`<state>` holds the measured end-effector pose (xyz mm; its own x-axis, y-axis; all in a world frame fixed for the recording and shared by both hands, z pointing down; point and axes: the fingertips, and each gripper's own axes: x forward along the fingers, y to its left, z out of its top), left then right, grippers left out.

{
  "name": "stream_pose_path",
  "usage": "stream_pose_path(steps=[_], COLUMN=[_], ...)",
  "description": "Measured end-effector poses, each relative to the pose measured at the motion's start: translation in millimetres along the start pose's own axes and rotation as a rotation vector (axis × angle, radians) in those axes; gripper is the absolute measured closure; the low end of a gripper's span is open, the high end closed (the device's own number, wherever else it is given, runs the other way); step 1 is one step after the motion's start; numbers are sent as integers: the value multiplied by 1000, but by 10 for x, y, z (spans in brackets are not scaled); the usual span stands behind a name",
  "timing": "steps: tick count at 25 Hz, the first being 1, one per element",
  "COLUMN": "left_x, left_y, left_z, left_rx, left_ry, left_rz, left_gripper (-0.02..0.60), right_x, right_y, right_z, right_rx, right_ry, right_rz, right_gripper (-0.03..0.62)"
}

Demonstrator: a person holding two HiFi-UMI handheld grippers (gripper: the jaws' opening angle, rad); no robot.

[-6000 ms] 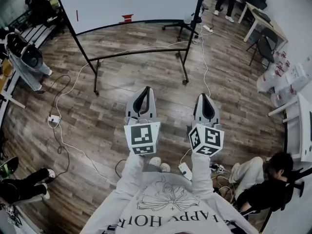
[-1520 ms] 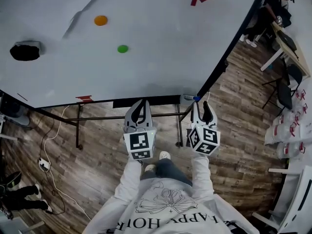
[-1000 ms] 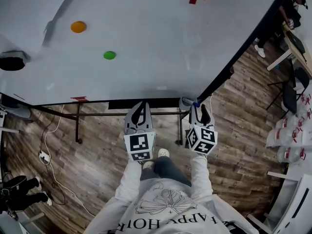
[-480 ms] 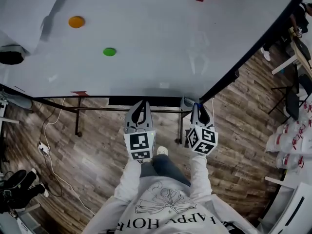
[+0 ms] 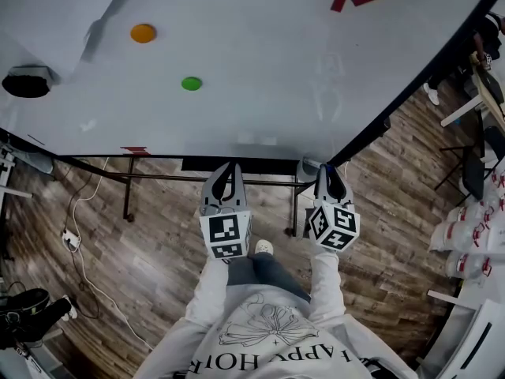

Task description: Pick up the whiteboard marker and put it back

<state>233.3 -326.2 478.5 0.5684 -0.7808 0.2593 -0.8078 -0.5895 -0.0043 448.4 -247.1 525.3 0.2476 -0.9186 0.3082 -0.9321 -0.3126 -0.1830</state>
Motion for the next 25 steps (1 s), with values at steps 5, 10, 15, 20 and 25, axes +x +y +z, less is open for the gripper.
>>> stream_pose_path(steps=[5, 10, 15, 20, 25], left_x=[-46, -124, -233, -317, -388], left_y=[81, 196, 300, 364, 479], left_z=[158, 314, 436, 581, 645], left_rx=[4, -1, -4, -5, -15], left_ry=[-22, -59, -92, -130, -147], left_rz=[-9, -16, -24, -40, -49], left_gripper=[574, 574, 574, 574, 574], right_x=[-114, -255, -387, -489, -530], right_y=[111, 268, 439, 561, 711], right_z=[286, 593, 772, 882, 889], right_rx=[-47, -59, -71, -70, -85], right_ry=[-18, -57, -89, -112, -109], right_rz=[-11, -17, -16, -20, -22], right_gripper=[531, 531, 531, 531, 531])
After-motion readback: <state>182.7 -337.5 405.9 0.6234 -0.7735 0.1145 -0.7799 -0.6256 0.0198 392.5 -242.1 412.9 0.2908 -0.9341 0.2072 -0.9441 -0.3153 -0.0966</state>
